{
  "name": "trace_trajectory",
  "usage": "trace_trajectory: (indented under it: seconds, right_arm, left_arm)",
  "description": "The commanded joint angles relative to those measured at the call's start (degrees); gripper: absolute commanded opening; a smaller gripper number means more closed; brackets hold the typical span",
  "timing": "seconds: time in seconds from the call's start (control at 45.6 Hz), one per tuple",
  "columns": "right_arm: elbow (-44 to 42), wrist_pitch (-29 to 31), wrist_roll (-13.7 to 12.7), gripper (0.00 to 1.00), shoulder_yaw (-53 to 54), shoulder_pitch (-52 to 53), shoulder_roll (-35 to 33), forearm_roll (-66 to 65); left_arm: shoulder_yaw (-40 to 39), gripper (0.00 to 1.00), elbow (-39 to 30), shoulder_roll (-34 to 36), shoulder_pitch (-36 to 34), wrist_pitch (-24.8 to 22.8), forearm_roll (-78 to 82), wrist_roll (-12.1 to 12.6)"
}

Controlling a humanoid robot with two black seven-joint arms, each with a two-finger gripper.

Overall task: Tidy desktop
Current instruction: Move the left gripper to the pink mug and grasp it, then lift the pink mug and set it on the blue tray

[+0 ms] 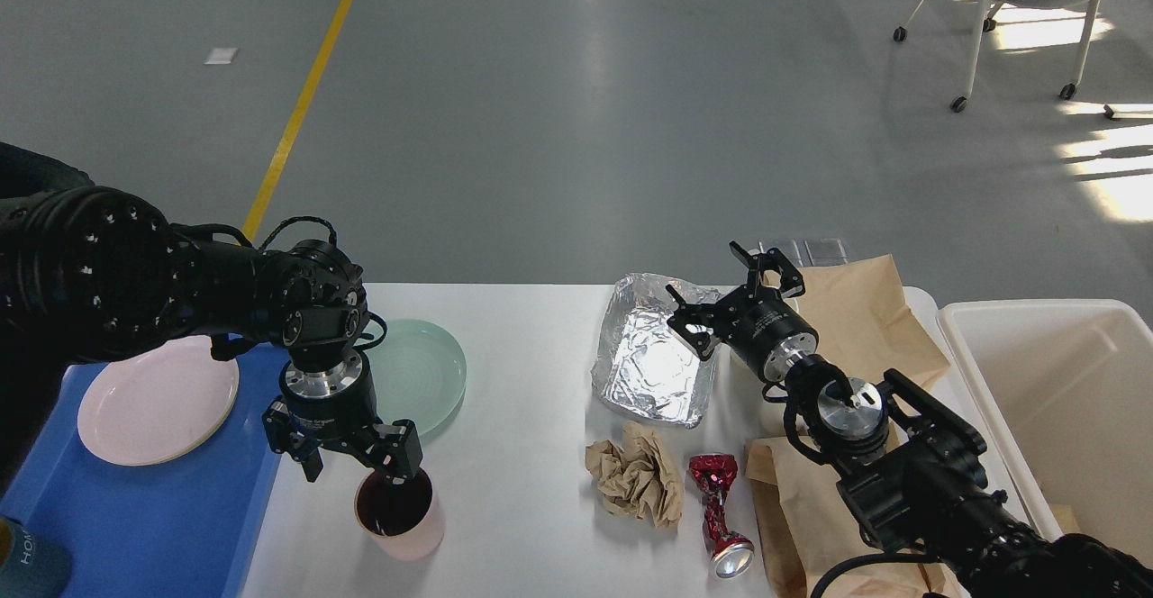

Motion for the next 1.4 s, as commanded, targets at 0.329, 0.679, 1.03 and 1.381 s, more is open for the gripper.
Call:
trace_trajectory:
  seconds: [0.329, 0.679, 1.03, 1.381]
  right_arm:
    - [0.0, 0.0, 0.0, 1.00, 0.0, 0.0, 0.0, 0.0]
    - [0.0, 0.0, 0.0, 1.00, 0.0, 0.1, 0.0, 0.0]
    - [0.0, 0.0, 0.0, 1.00, 0.0, 0.0, 0.0, 0.0]
    - [0.0, 0.0, 0.0, 1.00, 0.0, 0.0, 0.0, 0.0]
  left_arm:
    - [-0.4, 0.64, 1.5, -0.7, 2.3, 2.9, 0.0, 0.0]
    - [-0.6, 0.02, 1.5, -0.6, 2.3, -5.1, -0.1, 1.4]
    - [-0.8, 0.00, 1.6, -0.5, 1.9, -5.1, -0.1, 1.3]
    - [-4.0, 0.00, 0.9, 2.0, -7.5, -5.1, -0.5, 1.2]
